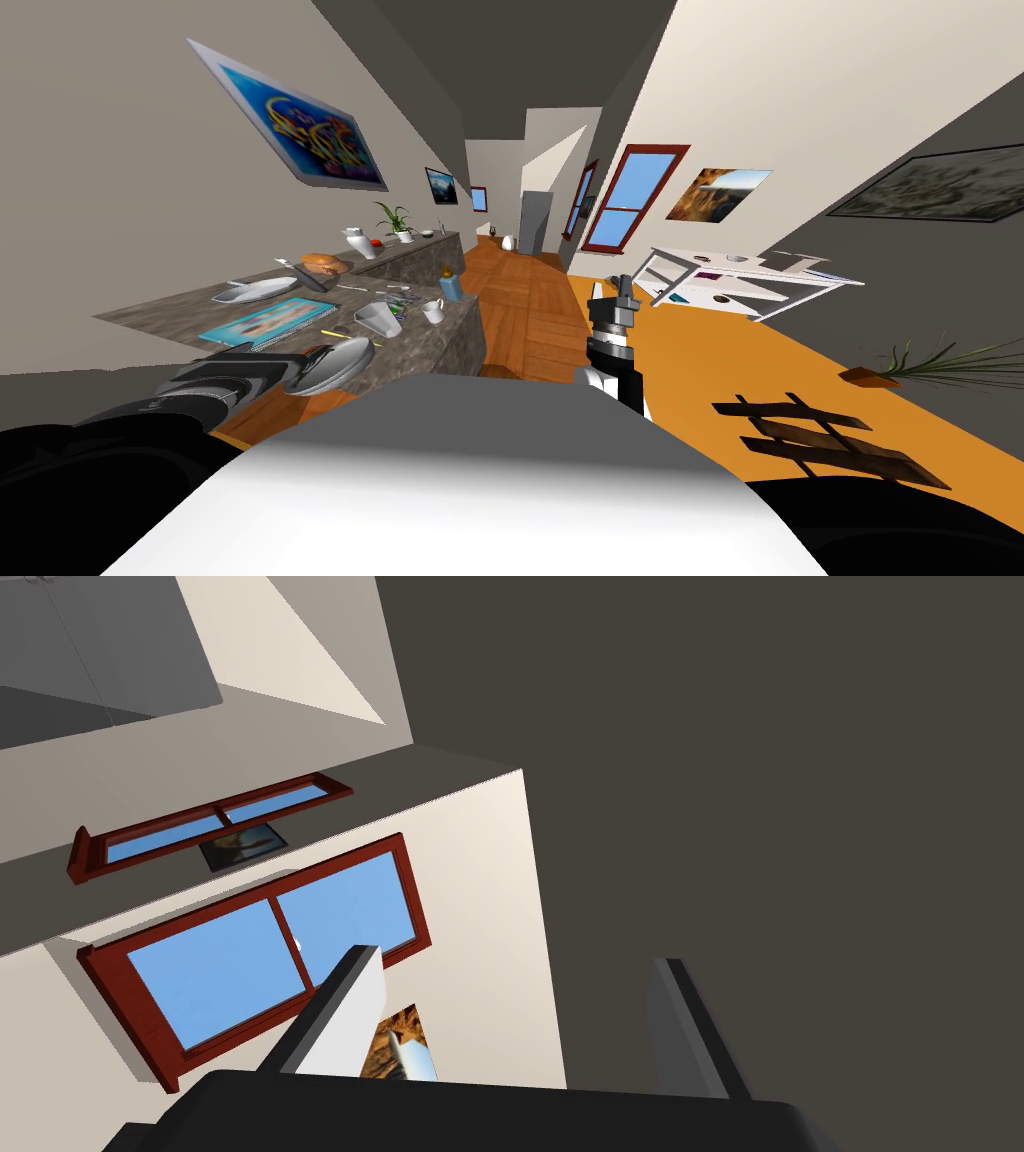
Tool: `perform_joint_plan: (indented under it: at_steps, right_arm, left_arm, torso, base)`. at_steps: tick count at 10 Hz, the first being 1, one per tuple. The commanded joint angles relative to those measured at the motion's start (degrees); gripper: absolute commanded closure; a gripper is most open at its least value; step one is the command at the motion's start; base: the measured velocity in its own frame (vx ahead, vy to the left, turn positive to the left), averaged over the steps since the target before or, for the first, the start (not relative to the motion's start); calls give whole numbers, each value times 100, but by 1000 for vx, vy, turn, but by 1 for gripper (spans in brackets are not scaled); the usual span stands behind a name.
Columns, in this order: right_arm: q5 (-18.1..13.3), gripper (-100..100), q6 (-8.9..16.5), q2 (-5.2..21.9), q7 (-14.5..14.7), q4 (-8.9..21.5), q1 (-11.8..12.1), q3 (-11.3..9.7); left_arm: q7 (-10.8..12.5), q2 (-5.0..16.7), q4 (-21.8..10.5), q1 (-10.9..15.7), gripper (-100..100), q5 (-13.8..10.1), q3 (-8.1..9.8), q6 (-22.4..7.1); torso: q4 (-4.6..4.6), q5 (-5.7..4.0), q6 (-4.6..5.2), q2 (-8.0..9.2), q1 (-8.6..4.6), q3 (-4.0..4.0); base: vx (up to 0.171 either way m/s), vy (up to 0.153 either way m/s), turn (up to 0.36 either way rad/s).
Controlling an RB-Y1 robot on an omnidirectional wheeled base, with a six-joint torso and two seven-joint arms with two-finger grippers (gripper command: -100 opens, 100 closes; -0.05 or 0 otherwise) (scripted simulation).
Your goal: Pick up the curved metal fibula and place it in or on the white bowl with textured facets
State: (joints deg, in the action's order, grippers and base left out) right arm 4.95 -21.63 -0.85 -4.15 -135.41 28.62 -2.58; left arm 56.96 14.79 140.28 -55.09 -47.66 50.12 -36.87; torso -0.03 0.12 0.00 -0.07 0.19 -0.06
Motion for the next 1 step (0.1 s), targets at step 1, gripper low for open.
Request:
perform_joint_plan:
  at_steps: [1]
  right_arm:
    - [0,0,0,0,0,0,0,0]
  left_arm:
    - [0,0,0,0,0,0,0,0]
  torso:
    - [0,0,0,0,0,0]
  base:
    - [0,0,0]
